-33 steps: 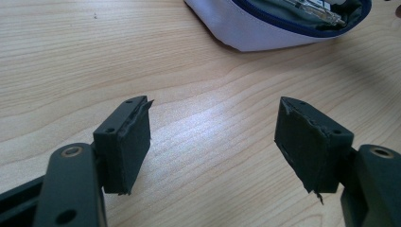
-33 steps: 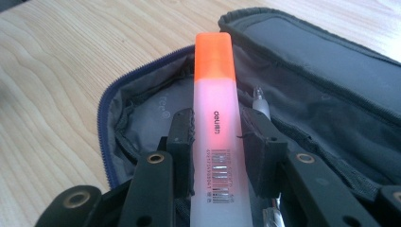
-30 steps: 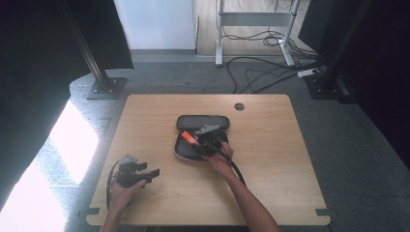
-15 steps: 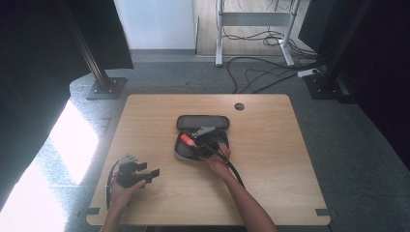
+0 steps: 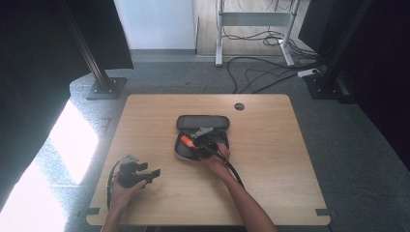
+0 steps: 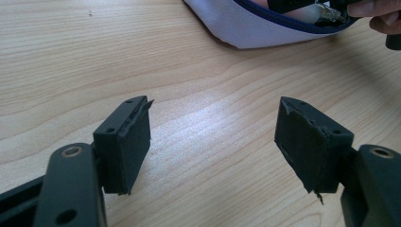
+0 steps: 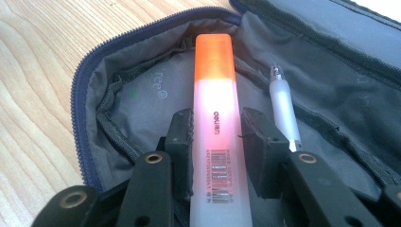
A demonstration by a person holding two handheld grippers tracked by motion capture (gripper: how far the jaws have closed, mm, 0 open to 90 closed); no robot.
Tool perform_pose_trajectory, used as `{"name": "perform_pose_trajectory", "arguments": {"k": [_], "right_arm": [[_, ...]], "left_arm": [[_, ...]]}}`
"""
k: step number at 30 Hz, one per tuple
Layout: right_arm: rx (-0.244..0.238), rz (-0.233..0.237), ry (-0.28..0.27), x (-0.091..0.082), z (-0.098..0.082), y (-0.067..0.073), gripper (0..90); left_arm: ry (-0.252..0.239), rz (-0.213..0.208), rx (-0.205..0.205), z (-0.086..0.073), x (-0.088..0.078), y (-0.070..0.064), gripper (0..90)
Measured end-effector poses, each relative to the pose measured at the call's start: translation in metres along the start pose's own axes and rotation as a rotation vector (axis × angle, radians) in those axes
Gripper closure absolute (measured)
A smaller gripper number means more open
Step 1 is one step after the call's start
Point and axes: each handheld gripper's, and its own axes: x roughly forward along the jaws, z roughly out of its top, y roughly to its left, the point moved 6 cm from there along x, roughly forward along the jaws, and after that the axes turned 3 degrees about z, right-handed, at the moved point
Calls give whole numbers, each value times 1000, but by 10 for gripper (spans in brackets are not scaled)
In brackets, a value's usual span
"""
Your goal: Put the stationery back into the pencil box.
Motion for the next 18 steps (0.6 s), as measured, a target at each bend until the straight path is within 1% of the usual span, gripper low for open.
{"name": "perform_pose_trajectory", "arguments": {"k": [3,6,9,11,13,16,18], "right_arm": [[-1,3,-2,0,0,0,628],[0,9,3,0,0,1,584],[5,4,3,-1,0,1,552],[13,3,-8,-3,1,0,527],[45,15,-35,-9,3,-1,489],[63,27,-48,-13,5,-1,468],[68,26,-58,-15,5,-1,463]], "left_arm": [[0,1,-1,0,0,0,281],[2,1,-1,0,0,0,281],[1,0,0,0,0,1,281],[0,0,-1,0,0,1,281],[2,-1,-1,0,1,0,281],[4,-2,2,0,2,0,281],[7,-3,4,0,2,-1,281]]}}
